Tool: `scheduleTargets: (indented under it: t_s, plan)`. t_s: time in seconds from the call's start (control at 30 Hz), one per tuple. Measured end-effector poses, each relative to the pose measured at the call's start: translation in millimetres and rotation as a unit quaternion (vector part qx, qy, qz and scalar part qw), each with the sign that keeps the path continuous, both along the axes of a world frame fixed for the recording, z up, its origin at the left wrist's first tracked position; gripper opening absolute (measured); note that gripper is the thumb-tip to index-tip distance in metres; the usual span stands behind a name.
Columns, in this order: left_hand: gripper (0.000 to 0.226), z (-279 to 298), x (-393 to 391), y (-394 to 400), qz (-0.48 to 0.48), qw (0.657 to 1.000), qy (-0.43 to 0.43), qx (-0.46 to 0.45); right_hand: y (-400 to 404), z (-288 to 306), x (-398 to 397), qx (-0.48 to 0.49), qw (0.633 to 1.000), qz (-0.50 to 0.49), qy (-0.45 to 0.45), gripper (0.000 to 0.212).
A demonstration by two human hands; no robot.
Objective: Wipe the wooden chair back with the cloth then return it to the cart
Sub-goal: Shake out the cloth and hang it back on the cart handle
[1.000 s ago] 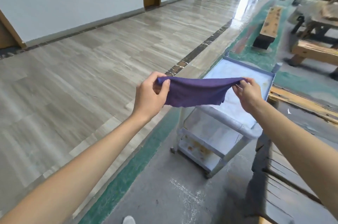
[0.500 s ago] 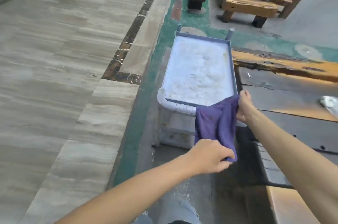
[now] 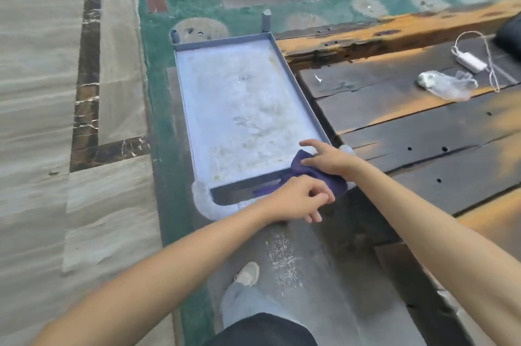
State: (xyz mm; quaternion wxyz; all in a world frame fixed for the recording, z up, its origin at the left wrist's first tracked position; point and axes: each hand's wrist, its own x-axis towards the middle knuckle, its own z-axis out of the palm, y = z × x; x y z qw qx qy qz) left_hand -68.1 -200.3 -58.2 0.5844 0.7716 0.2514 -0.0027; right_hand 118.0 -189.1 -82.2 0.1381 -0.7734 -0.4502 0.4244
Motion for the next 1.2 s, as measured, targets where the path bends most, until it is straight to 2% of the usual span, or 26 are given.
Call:
scheduleTargets:
  t_s: [0.07, 0.13, 0.2, 0.23, 0.27, 0.37, 0.43, 0.53, 0.63, 0.7, 0.73, 0.77, 0.8, 0.87, 0.93, 1.0, 1.07, 1.13, 1.2]
  plan:
    - [0.023, -3.3, 7.4, 22.1, 0.036, 0.996, -0.008, -0.077, -0.1, -0.4, -2.6, -0.035, 0.999, 0.026, -0.028, 0.05]
    - [0.023, -10.4, 16.7, 44.6, 0.068, 0.996, -0.024, -0.055, 0.8, 1.2, -3.6, -0.032, 0.996, 0.048, -0.068, 0.046]
    - [0.018, -24.5, 22.2, 65.7, 0.098, 0.994, -0.031, 0.019, -3.8, 4.0, -5.4, 0.045, 0.988, 0.006, -0.145, 0.036]
    - [0.018, -33.0, 26.3, 76.7, 0.099, 0.994, -0.026, 0.029, -11.5, 6.0, -5.9, 0.103, 0.978, -0.054, -0.175, 0.031]
    - [0.029, -40.5, 26.5, 85.8, 0.092, 0.996, -0.004, 0.015, -20.8, 6.1, -8.7, 0.17, 0.959, -0.122, -0.192, 0.028]
    - [0.072, -62.5, 30.7, 110.5, -0.008, 0.993, 0.072, -0.091, -61.9, -1.2, -22.6, 0.291, 0.878, -0.337, -0.177, 0.022]
    - [0.083, -73.1, 42.3, 123.6, -0.105, 0.974, 0.112, -0.165, -88.2, -19.5, -33.7, 0.304, 0.802, -0.494, -0.143, 0.02]
    - [0.079, -82.0, 47.2, 126.0, -0.116, 0.949, 0.143, -0.256, -103.0, -45.6, -57.5, 0.244, 0.735, -0.618, -0.138, 0.017]
    - [0.062, -97.5, 48.8, 127.7, -0.186, 0.906, 0.202, -0.323, -107.1, -81.3, -99.3, 0.117, 0.623, -0.773, -0.009, 0.009]
    - [0.051, -107.2, 38.5, 128.5, -0.222, 0.857, 0.238, -0.399, -106.4, -94.0, -137.7, 0.03, 0.569, -0.817, 0.084, 0.01]
    - [0.044, -108.9, 33.5, 129.4, -0.239, 0.842, 0.251, -0.413, -104.1, -95.6, -152.7, -0.003, 0.545, -0.825, 0.148, 0.018]
    - [0.038, -113.1, 32.4, 132.2, -0.259, 0.83, 0.263, -0.418, -96.6, -94.8, -166.9, -0.021, 0.503, -0.832, 0.234, 0.031]
    - [0.035, -115.5, 29.7, 135.3, -0.275, 0.822, 0.276, -0.415, -87.1, -92.5, -182.6, -0.003, 0.44, -0.834, 0.334, 0.044]
    - [0.04, -118.8, 29.3, 139.4, -0.27, 0.814, 0.296, -0.42, -70.2, -85.9, -198.1, 0.112, 0.32, -0.805, 0.487, 0.056]
    - [0.063, -116.8, 29.6, 145.2, -0.268, 0.793, 0.321, -0.444, -51.0, -74.6, -209.5, 0.241, 0.25, -0.784, 0.515, 0.051]
    - [0.072, -116.5, 30.5, 146.3, -0.254, 0.787, 0.317, -0.464, -37.6, -64.7, -208.2, 0.294, 0.225, -0.792, 0.486, 0.039]
    - [0.059, -111.3, 28.9, 147.6, -0.23, 0.789, 0.303, -0.482, -28.5, -59.2, -211.8, 0.327, 0.189, -0.808, 0.452, 0.028]
    - [0.045, -106.6, 26.2, 149.7, -0.189, 0.789, 0.299, -0.502, -26.9, -55.2, -218.9, 0.344, 0.177, -0.82, 0.422, 0.022]
    - [0.042, -101.8, 25.2, 153.2, -0.154, 0.782, 0.291, -0.528, -29.5, -53.8, -226.8, 0.374, 0.167, -0.817, 0.406, 0.016]
